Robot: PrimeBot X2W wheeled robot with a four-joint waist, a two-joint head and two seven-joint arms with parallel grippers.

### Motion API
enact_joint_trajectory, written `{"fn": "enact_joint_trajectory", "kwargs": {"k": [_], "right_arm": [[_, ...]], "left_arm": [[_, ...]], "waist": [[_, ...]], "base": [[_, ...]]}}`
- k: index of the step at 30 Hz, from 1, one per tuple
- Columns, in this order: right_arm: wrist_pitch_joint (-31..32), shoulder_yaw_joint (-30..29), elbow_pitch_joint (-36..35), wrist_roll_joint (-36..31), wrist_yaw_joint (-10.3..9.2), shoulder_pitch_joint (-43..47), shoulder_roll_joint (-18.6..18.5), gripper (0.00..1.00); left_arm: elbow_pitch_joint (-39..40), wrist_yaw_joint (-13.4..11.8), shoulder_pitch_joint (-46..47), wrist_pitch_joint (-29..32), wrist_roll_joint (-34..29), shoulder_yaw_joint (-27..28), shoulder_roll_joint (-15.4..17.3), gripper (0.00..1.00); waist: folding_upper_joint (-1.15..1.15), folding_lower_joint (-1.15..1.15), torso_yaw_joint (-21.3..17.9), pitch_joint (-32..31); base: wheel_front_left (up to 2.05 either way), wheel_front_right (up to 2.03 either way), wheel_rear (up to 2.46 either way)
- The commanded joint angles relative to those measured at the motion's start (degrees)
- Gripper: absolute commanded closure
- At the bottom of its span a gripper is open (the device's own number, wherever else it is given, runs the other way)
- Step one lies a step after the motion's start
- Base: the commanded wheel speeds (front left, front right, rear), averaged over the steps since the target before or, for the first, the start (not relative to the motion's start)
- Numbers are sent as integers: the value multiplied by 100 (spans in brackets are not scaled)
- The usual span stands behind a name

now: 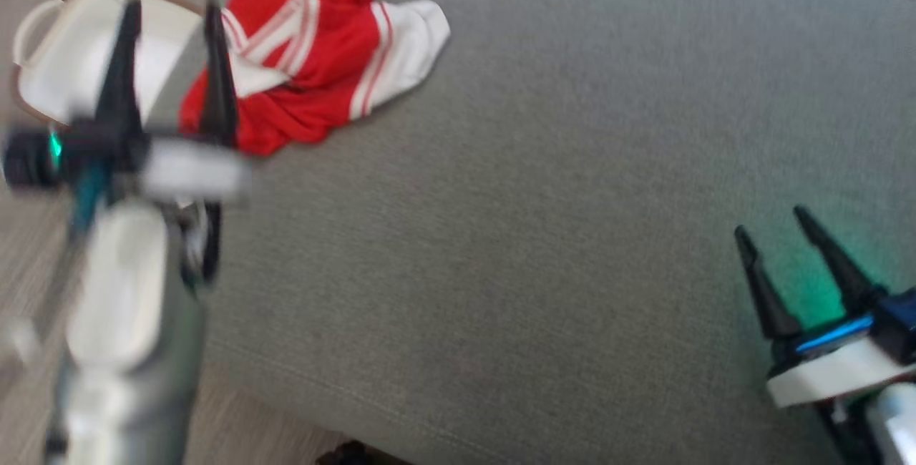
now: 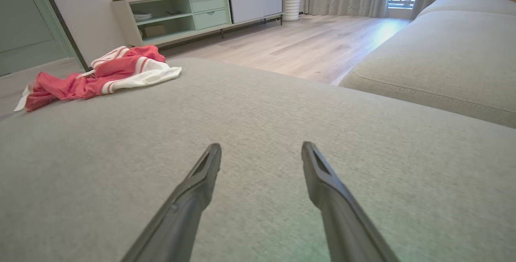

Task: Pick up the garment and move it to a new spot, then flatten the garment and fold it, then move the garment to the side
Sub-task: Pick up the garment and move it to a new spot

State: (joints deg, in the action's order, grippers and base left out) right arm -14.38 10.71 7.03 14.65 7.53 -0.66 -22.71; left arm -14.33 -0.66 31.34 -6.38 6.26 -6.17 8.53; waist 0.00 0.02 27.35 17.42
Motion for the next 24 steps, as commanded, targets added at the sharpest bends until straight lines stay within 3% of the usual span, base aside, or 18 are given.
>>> {"fn": "enact_joint_trajectory", "kwargs": {"k": [1, 8, 14, 18, 23, 24], "right_arm": [[-62, 72, -217, 31, -4, -90, -153, 0], [24, -32, -573, 81, -4, -362, -610, 0], [180, -134, -881, 99, -4, -393, -801, 0], [220, -177, -987, 102, -4, -397, -825, 0], [226, -200, -1025, 74, -4, -401, -777, 0], [228, -194, -1027, 71, -4, -406, -766, 0]], "left_arm": [[112, 32, 321, 83, 41, 213, 225, 0], [-1918, 568, 2227, 1933, 639, 222, 367, 0], [-3322, 785, 2845, 3179, 1239, 139, 551, 0], [-3928, 805, 2858, 3458, 1359, 6, 716, 0], [-4420, 809, 2829, 3226, 1430, -21, 748, 0], [-4484, 809, 2836, 3133, 1409, -53, 768, 52]], "waist": [[0, -2, -230, 366], [0, -2, -550, 903], [0, -2, -809, 1165], [0, -2, -925, 1256], [0, -2, -994, 1329], [0, -2, -1005, 1336]], "base": [[0, 0, 0], [0, 0, 0], [0, 0, 0], [0, 0, 0], [0, 0, 0], [0, 0, 0]]}}
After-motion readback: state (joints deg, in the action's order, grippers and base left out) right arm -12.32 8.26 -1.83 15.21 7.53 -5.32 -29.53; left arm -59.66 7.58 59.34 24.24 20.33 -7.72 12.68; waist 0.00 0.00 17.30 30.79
